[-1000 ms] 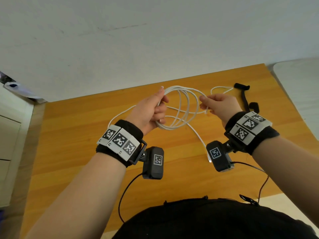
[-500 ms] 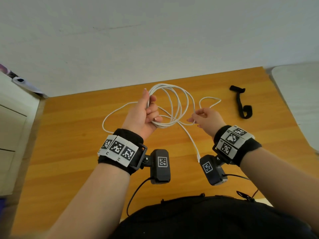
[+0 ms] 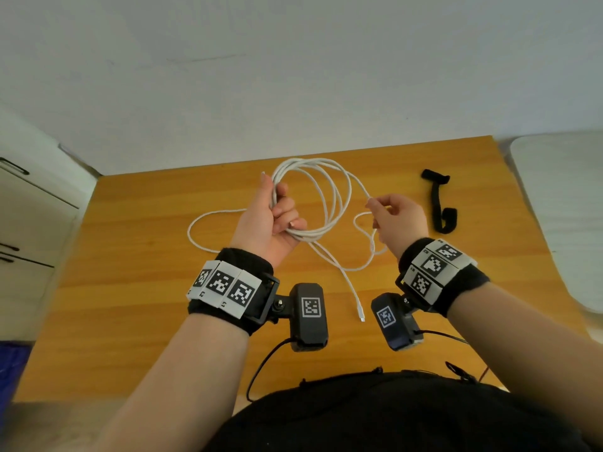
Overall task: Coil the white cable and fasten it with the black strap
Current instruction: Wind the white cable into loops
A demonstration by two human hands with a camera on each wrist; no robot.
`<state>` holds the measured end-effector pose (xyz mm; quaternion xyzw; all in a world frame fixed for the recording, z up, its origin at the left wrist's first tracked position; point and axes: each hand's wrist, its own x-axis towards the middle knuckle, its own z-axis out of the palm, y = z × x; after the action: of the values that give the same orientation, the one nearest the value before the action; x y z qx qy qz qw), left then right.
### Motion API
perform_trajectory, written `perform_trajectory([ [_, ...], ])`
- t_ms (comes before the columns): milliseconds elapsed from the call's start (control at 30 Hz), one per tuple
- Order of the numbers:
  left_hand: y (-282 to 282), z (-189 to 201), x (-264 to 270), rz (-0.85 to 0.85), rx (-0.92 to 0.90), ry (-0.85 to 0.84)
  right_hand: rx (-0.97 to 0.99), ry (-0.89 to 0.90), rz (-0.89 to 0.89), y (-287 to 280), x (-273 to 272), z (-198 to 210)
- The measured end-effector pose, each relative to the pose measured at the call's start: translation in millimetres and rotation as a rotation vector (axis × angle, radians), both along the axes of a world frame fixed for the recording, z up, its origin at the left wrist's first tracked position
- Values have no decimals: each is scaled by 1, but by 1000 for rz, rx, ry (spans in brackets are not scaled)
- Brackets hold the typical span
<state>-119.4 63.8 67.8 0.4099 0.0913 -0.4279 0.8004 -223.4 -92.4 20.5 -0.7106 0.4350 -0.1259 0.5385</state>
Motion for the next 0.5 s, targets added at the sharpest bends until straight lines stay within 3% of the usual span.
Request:
perform_trajectory([
  [300, -12, 12, -9, -50, 2, -51, 24, -17, 60, -6, -6, 8],
  [500, -6, 22, -1, -87, -98, -1, 52, -43, 93, 6, -1, 17],
])
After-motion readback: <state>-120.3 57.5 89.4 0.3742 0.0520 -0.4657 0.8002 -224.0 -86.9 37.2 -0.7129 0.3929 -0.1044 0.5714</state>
